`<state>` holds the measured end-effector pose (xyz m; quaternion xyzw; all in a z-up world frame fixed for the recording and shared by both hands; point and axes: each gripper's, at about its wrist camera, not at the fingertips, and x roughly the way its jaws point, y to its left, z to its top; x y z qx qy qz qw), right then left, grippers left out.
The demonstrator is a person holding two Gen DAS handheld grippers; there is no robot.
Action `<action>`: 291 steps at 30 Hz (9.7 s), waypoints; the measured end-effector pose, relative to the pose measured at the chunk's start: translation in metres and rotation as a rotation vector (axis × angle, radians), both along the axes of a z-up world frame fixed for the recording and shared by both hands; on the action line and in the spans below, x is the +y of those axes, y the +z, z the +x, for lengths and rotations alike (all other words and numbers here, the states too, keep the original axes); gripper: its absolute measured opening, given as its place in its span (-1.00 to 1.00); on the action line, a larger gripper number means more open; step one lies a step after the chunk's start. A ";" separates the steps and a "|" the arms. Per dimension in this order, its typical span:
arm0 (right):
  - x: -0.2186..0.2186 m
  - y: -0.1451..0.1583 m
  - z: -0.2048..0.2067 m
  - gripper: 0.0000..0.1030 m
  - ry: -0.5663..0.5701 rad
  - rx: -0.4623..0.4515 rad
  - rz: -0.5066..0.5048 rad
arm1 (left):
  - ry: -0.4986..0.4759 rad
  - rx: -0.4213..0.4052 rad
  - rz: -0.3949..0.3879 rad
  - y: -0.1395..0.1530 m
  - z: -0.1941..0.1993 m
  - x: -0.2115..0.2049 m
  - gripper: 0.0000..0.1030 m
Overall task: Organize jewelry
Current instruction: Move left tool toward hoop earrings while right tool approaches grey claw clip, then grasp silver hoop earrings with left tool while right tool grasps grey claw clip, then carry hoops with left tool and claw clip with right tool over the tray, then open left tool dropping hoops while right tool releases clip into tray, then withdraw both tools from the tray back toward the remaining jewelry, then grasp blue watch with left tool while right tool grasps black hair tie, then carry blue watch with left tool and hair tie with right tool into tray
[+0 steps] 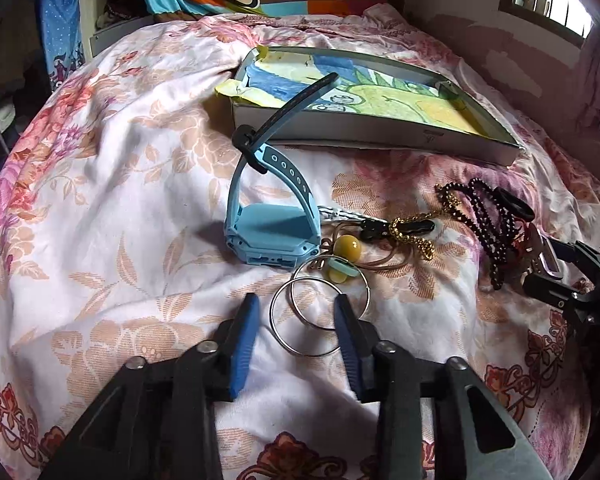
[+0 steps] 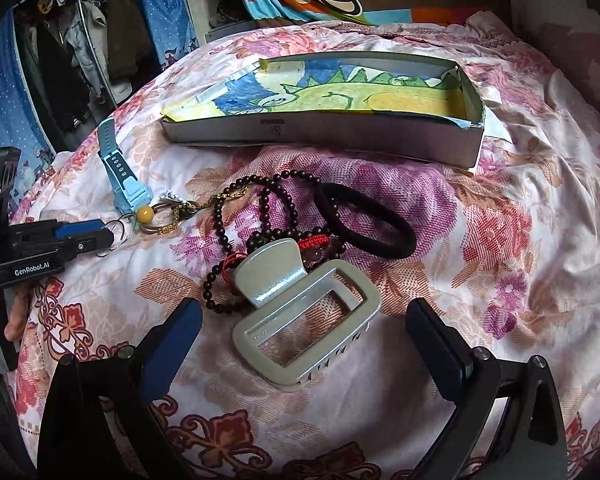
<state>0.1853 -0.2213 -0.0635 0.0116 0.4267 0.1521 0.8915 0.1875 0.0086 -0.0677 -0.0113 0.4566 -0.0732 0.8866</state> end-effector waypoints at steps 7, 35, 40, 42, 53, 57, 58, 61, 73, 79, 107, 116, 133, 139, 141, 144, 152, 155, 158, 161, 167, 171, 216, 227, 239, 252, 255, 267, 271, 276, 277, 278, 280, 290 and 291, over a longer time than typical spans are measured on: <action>0.000 0.001 -0.001 0.22 0.001 -0.012 0.003 | -0.095 0.017 -0.002 -0.002 -0.008 -0.015 -0.93; 0.005 0.012 -0.021 0.05 0.065 -0.060 0.077 | -0.223 0.006 -0.219 0.007 -0.027 -0.025 -0.44; 0.004 0.011 -0.021 0.05 0.064 -0.054 0.078 | -0.216 0.013 -0.213 0.004 -0.026 -0.026 -0.19; 0.005 0.011 -0.020 0.05 0.067 -0.053 0.074 | -0.220 0.011 -0.193 0.003 -0.027 -0.029 -0.21; 0.015 0.014 -0.028 0.05 0.114 -0.054 0.081 | -0.227 -0.059 -0.130 0.012 -0.038 -0.035 -0.91; 0.013 0.020 -0.036 0.05 0.115 -0.088 0.103 | -0.231 -0.073 -0.158 0.019 -0.045 -0.035 -0.94; 0.013 0.022 -0.038 0.05 0.114 -0.096 0.109 | -0.230 -0.071 -0.173 0.021 -0.047 -0.035 -0.94; 0.012 0.026 -0.042 0.04 0.108 -0.124 0.117 | -0.222 -0.095 -0.184 0.029 -0.052 -0.037 -0.95; -0.004 0.072 -0.015 0.04 0.021 -0.357 0.161 | -0.158 -0.251 -0.199 0.100 -0.010 -0.056 -0.95; -0.019 0.087 0.044 0.04 -0.046 -0.424 0.108 | -0.125 -0.331 -0.210 0.125 0.047 -0.069 -0.95; -0.031 0.034 0.138 0.39 -0.104 -0.256 0.023 | 0.032 -0.062 -0.268 0.042 0.166 -0.077 -0.30; -0.040 0.076 0.095 0.79 -0.153 -0.366 0.038 | 0.095 -0.236 -0.324 0.094 0.116 -0.051 0.77; -0.022 0.137 -0.090 0.98 -0.164 -0.698 0.039 | 0.149 -0.594 -0.171 0.137 -0.064 -0.026 1.00; -0.007 0.137 -0.145 0.98 -0.149 -0.712 0.036 | 0.137 -0.632 -0.114 0.128 -0.111 -0.022 1.00; -0.004 0.133 -0.157 0.98 -0.144 -0.698 0.035 | 0.130 -0.625 -0.108 0.122 -0.122 -0.020 1.00; 0.000 0.123 -0.169 0.98 -0.145 -0.663 0.026 | 0.130 -0.614 -0.098 0.111 -0.138 -0.016 1.00; 0.002 0.093 -0.176 0.98 -0.164 -0.542 0.001 | 0.120 -0.566 -0.072 0.076 -0.163 -0.006 1.00; 0.006 0.083 -0.171 0.98 -0.156 -0.496 -0.016 | 0.134 -0.541 -0.070 0.071 -0.163 -0.002 1.00; 0.010 0.074 -0.161 0.98 -0.143 -0.452 -0.039 | 0.140 -0.509 -0.038 0.063 -0.159 -0.003 1.00; 0.014 0.067 -0.156 0.98 -0.136 -0.416 -0.047 | 0.139 -0.485 -0.003 0.057 -0.156 -0.005 1.00; 0.017 0.056 -0.148 0.98 -0.132 -0.358 -0.053 | 0.135 -0.466 0.027 0.054 -0.154 -0.008 1.00; 0.019 0.051 -0.145 0.98 -0.128 -0.330 -0.057 | 0.142 -0.444 0.030 0.051 -0.152 -0.007 1.00; -0.002 0.024 -0.038 0.98 -0.044 -0.082 0.113 | 0.155 -0.270 -0.069 0.039 -0.040 0.019 1.00; 0.002 0.018 0.008 0.87 -0.039 -0.070 0.159 | 0.165 -0.241 -0.140 0.033 0.014 0.023 0.98; -0.013 0.007 0.052 0.23 -0.183 -0.025 0.054 | 0.172 -0.146 -0.167 0.014 0.044 0.021 0.15; -0.017 -0.002 0.045 -0.48 -0.179 -0.020 0.074 | 0.167 -0.138 -0.205 0.009 0.041 0.023 -0.47; -0.017 -0.003 0.044 -0.68 -0.170 -0.020 0.086 | 0.145 -0.141 -0.202 0.010 0.039 0.019 -0.50; -0.018 0.017 0.031 -0.88 -0.128 -0.111 0.164 | 0.058 -0.233 -0.242 0.025 0.025 0.009 -0.54; -0.019 0.021 0.029 -0.89 -0.121 -0.140 0.181 | 0.031 -0.267 -0.240 0.030 0.019 0.005 -0.54; -0.013 0.048 0.026 -0.89 -0.058 -0.253 0.192 | 0.009 -0.260 -0.308 0.039 0.022 0.005 -0.55; -0.011 0.056 0.026 -0.89 -0.041 -0.289 0.195 | 0.011 -0.257 -0.329 0.042 0.025 0.005 -0.55; -0.011 0.062 0.026 -0.89 -0.029 -0.316 0.197 | 0.017 -0.265 -0.342 0.045 0.028 0.005 -0.55; -0.009 0.075 0.030 -0.89 -0.011 -0.372 0.185 | 0.017 -0.292 -0.334 0.055 0.035 0.002 -0.55; -0.008 0.068 0.100 -0.89 -0.017 -0.331 0.122 | 0.085 -0.360 -0.367 0.085 0.110 -0.025 -0.55; -0.005 0.064 0.105 -0.89 -0.017 -0.320 0.112 | 0.097 -0.344 -0.365 0.080 0.118 -0.028 -0.55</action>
